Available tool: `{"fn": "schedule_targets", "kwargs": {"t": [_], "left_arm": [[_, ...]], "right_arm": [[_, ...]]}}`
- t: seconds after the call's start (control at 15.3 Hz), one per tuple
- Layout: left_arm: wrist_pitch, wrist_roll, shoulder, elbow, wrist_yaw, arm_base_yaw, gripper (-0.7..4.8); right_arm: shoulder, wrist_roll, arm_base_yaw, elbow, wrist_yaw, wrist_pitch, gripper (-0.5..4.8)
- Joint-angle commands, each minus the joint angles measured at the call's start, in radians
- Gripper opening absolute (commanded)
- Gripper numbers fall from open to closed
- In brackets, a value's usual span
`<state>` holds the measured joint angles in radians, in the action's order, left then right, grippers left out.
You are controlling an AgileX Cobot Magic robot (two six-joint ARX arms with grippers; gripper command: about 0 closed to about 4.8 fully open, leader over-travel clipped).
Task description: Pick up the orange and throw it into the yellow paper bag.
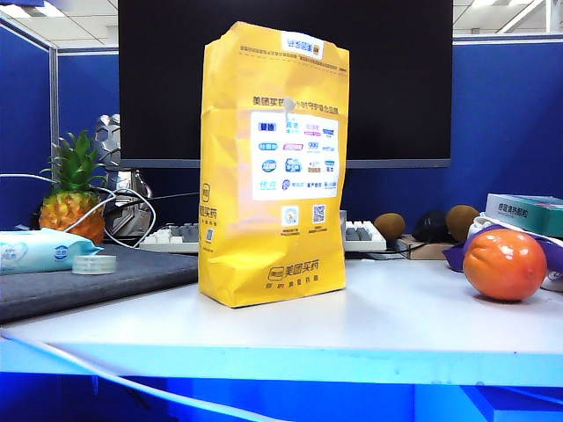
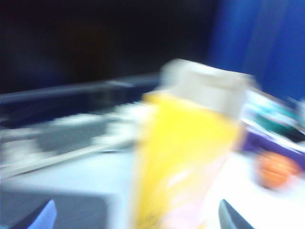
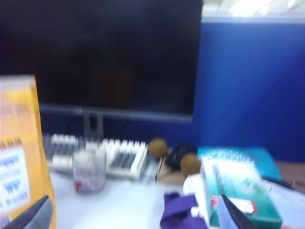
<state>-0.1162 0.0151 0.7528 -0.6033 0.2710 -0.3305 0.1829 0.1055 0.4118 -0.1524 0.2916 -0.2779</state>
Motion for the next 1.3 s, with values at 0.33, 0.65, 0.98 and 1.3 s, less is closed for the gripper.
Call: {"fn": "schedule_targets", "kwargs": {"t": [0.33, 0.65, 0.98, 1.3], "left_arm": [[0.188, 0.170, 0.355, -0.371, 0.203, -0.041, 4.79], [0.474, 0.300, 0.356, -0.542, 0.205, -0.172, 4.79], [0.450, 0.290, 0.401, -0.546, 0.196, -0.292, 4.79], [0.407, 0.281, 0.445, -0.546, 0.143, -0.415, 4.79]], "right_arm": [[0.804, 0.009, -0.039, -0.472, -0.068, 0.259, 4.79], [0.965, 0.027, -0.183, -0.676, -0.232, 0.538, 4.79], [1.039, 0.027, -0.292, -0.674, -0.340, 0.616, 4.79], [1.188, 0.030, -0.298, -0.674, -0.377, 0.520, 4.79]]}}
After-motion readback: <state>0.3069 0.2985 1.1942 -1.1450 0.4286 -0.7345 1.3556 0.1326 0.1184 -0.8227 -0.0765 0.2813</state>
